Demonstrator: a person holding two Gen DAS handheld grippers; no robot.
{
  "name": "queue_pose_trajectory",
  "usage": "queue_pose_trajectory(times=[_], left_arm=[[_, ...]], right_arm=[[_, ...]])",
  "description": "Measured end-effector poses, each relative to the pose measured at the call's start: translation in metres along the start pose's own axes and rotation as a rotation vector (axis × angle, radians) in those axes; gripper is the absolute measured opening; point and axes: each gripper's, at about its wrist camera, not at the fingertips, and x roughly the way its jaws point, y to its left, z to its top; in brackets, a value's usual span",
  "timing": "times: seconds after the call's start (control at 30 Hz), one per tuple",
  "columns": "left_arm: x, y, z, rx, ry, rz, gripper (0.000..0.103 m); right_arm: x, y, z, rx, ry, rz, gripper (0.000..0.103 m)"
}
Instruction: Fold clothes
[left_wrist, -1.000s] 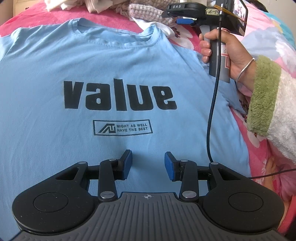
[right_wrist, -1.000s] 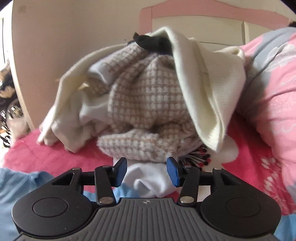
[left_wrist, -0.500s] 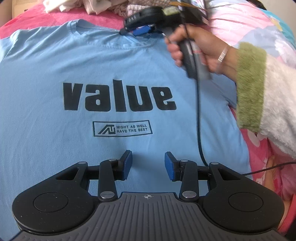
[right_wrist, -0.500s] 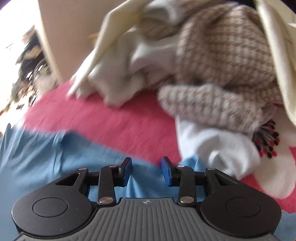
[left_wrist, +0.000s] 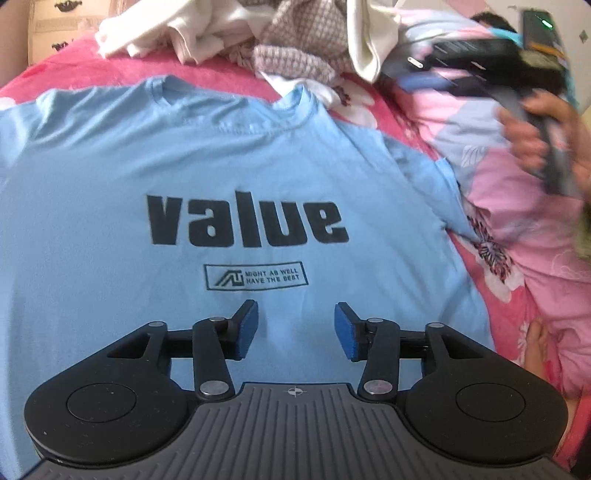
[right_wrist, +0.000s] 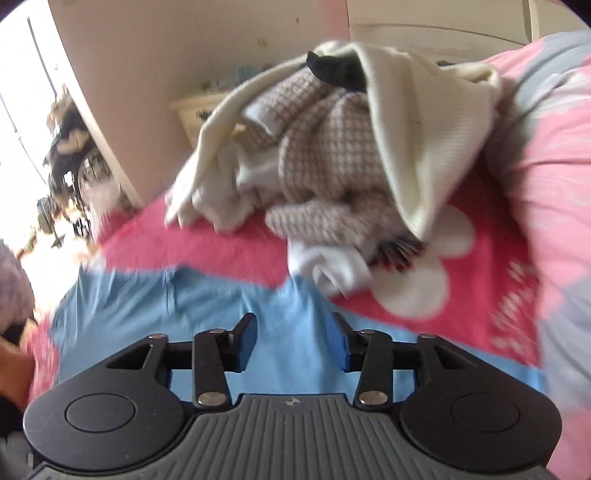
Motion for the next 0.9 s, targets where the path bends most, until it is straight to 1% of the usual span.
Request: queue_pose_trajectory(times=[0.03, 0.1, 0.17, 0.23, 0.33, 0.37, 0.43, 0.5, 0.57, 0.63, 0.67, 0.77, 0.8, 0.83, 0.9], left_arm=[[-0.002, 0.000, -0.001, 0.007, -0.006, 0.000, 0.055], [-0.006, -0.005, -0.004, 0.037, -0.001, 0.009, 0.057], [-0.008, -0.010, -0.007, 0.065, 0.008, 0.006, 0.060], [-0.012, -0.018, -0.008, 0.087, 0.006, 0.002, 0.065], [-0.022, -0.031, -0.011, 0.110, -0.044, 0.001, 0.071], [-0.025, -0.035, -0.013, 0.108, -0.063, 0.009, 0.071], [-0.032, -0.044, -0.017, 0.068, -0.112, 0.028, 0.072], [-0.032, -0.054, -0.019, 0.032, -0.148, 0.043, 0.072], [-0.029, -0.069, -0.022, 0.020, -0.175, 0.080, 0.072], [-0.022, -0.088, -0.023, 0.018, -0.197, 0.111, 0.071], [-0.017, -0.098, -0.022, 0.027, -0.205, 0.114, 0.071], [-0.004, -0.129, -0.014, 0.071, -0.247, 0.109, 0.071], [0.001, -0.138, -0.010, 0.083, -0.260, 0.106, 0.071], [0.006, -0.146, -0.006, 0.095, -0.274, 0.103, 0.070], [0.016, -0.158, 0.003, 0.114, -0.295, 0.107, 0.068]], right_arm=[[-0.013, 0.001, -0.001, -0.011, 0.015, -0.009, 0.049], [-0.042, 0.005, -0.002, -0.057, 0.029, -0.029, 0.050], [-0.072, 0.008, 0.000, -0.097, 0.014, -0.059, 0.052], [-0.104, 0.008, 0.003, -0.108, -0.011, -0.078, 0.052], [-0.147, 0.001, 0.005, -0.090, -0.042, -0.105, 0.053], [-0.158, -0.002, 0.005, -0.083, -0.049, -0.116, 0.054], [-0.178, -0.011, 0.000, -0.070, -0.061, -0.119, 0.053], [-0.189, -0.022, -0.010, -0.048, -0.060, -0.114, 0.053], [-0.189, -0.035, -0.022, -0.001, -0.037, -0.092, 0.053], [-0.180, -0.047, -0.035, 0.059, -0.012, -0.065, 0.053], [-0.171, -0.054, -0.042, 0.094, 0.004, -0.034, 0.053], [-0.135, -0.066, -0.061, 0.145, 0.053, 0.013, 0.047], [-0.121, -0.069, -0.065, 0.147, 0.060, 0.005, 0.046], [-0.107, -0.072, -0.069, 0.148, 0.066, -0.003, 0.040], [-0.080, -0.078, -0.075, 0.139, 0.072, -0.040, 0.034]])
